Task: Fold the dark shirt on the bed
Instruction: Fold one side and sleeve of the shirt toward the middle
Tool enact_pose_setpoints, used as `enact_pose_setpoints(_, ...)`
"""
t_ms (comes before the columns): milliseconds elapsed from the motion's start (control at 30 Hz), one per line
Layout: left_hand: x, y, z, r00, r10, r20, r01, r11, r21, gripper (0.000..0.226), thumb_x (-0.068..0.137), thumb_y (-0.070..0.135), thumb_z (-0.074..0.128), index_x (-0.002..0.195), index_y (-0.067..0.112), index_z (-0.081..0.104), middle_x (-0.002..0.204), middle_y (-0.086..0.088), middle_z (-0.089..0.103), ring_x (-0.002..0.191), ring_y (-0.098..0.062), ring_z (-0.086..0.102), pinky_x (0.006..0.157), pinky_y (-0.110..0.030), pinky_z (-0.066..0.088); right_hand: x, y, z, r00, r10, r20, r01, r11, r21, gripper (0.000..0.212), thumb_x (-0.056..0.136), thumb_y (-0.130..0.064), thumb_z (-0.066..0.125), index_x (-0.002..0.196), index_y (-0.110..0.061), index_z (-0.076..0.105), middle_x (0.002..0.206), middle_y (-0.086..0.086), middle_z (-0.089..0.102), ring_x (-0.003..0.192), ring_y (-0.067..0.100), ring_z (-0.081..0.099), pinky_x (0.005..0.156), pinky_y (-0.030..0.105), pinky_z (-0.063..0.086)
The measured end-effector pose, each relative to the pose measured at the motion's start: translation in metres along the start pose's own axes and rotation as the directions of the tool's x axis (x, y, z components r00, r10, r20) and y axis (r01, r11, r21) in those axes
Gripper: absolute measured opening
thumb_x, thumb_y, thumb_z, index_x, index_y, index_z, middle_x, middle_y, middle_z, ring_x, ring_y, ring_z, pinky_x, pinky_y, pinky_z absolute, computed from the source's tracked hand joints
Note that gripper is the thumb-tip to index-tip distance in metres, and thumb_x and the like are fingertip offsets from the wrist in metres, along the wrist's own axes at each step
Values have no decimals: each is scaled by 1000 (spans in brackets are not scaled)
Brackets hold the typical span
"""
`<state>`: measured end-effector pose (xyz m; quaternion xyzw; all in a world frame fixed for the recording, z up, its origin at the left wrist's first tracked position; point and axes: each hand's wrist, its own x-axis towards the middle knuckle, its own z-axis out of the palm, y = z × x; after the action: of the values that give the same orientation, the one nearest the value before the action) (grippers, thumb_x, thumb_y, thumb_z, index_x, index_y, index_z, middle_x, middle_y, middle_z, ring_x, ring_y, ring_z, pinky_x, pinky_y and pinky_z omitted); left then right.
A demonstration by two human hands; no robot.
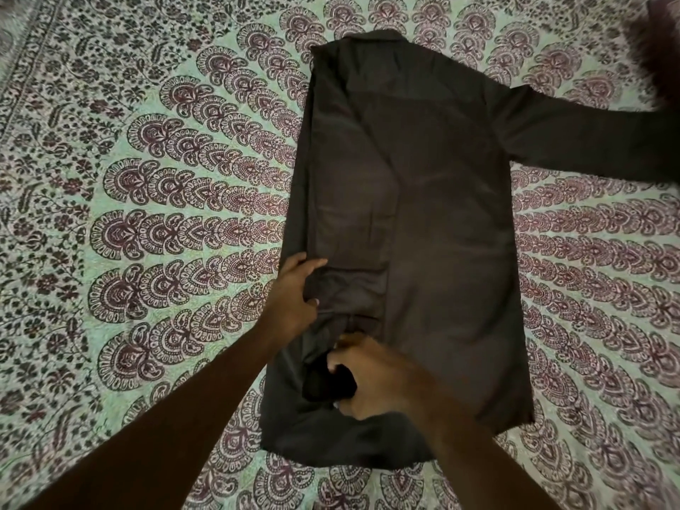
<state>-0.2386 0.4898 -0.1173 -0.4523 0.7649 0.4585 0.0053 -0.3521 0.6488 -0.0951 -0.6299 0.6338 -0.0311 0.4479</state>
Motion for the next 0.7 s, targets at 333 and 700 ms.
enact_pose_setpoints(333,-19,-22,4,985,148,92,-153,987,50,84,60,49,82,135,12,68,165,-15,16,145,-41,37,117,-51,43,-6,16,19,930,-78,-360,50,995,-86,35,89,-42,69,111,-15,70,121,4,61,116,26,60,86,36,59)
enact_pose_setpoints(700,-47,-37,5,948,106,299,-278,732,622,154,47,86,76,166,29,-3,170,7,-30,160,-24,-10,116,-59,21,-16,39,46,839,-105,-534,-56,959,-276,46,94,-40,67,129,-10,67,146,12,53,134,32,51,101,45,54)
